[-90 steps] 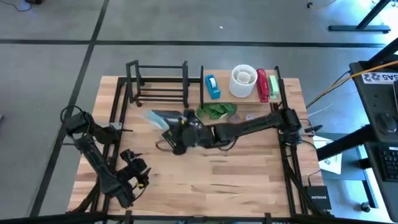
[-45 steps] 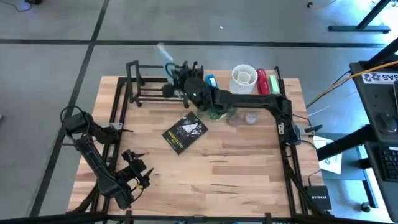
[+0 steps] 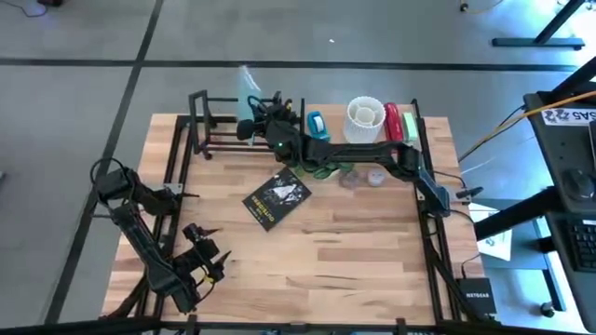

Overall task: Stock shelves
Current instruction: Put the blue book on the bookshelf

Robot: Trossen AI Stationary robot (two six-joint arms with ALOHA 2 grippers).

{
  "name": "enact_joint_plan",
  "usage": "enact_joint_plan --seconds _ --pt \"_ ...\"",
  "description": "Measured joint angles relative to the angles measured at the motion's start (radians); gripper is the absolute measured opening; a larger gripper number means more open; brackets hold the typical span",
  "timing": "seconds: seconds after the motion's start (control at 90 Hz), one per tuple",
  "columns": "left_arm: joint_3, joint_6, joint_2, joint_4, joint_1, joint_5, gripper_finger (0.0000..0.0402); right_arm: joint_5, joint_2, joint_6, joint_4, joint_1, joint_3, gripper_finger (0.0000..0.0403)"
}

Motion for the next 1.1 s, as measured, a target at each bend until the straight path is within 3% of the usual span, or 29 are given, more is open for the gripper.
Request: enact_joint_plan --seconds 0.333,0.5,1.1 --pt "0.0 0.003 0.0 -0.001 0.0 0.0 0.0351 0.088 0.0 -0.104 -0.084 0.008 0.002 0.0002" --pt "0.0 0.003 0.0 0.003 0.0 0.0 0.0351 0.173 0.0 -0.027 -0.215 0.021 0.002 0.0002" --pt "0.0 0.002 0.0 0.004 0.0 0.0 0.0351 0.189 -0.002 0.103 -0.375 0.005 0.002 0.0002"
